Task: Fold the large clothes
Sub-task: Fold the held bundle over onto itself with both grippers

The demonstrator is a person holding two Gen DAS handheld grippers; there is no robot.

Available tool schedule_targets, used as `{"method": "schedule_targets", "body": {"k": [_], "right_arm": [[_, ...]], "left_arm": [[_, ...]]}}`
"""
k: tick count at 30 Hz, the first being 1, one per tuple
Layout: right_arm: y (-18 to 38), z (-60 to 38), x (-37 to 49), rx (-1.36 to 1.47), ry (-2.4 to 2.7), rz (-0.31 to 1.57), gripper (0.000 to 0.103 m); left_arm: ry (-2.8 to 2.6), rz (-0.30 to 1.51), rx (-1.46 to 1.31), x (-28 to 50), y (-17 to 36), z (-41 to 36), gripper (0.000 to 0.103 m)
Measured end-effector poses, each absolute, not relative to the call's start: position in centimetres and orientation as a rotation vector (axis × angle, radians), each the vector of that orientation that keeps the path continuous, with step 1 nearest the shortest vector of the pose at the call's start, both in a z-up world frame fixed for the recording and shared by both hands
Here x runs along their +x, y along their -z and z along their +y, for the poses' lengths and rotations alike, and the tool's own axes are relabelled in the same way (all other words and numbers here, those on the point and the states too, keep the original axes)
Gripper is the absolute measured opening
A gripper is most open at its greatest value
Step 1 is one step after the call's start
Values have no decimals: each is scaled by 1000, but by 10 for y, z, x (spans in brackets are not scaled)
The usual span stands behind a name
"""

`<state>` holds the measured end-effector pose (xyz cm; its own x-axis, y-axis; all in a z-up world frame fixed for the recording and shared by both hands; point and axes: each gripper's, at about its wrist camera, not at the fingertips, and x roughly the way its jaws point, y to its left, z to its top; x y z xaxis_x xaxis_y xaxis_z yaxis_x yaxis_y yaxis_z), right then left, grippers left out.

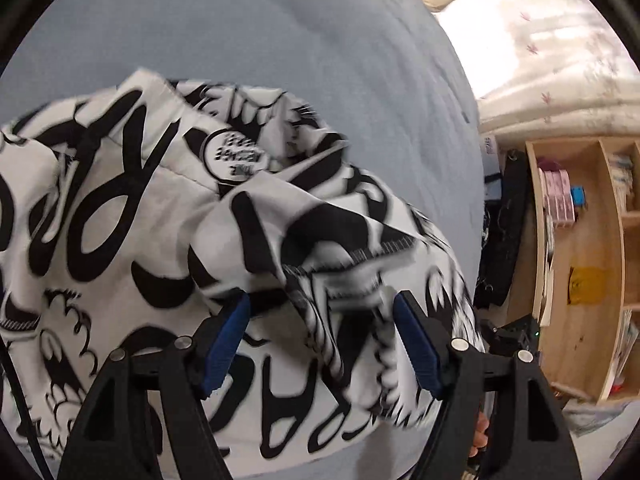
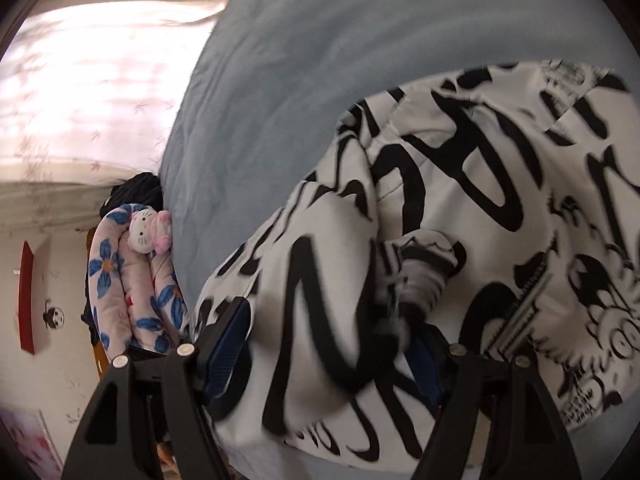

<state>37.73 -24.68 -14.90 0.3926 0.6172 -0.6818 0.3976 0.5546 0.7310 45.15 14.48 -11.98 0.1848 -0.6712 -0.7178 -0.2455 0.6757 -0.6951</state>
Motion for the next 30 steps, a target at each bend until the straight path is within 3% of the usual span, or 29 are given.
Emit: {"method": "schedule_targets", "body": {"k": [5,7,9,10,12,16,20,26,30], "right_arm": [[162,-239,393,989,-193,1204,73],[155,-232,400,906,-206,1163,68],[146,-224,411,830,-225,1129,53],[140,-221,417,799,-239,1103,46],[128,-217,428,750,-259,1043,39],[94,-208,447,641,-296,885,25],[75,-209,461,583,-312,753,24],[133,-231,459,719,-315,993,27],[145,-240,430,804,-401,1060,36]], "left_arm": [[357,1427,-839,468,147,139,72],[348,1390,-775,473,141,132,58],[337,1338,-698,482,131,126,28],[336,1309,-673,486,127,123,23],[335,1223,-627,497,112,118,11],[375,1025,-576,513,75,114,8],[413,865,-483,516,61,111,8],[370,1132,-659,514,141,132,10],[424,1141,-778,493,146,141,15]]}}
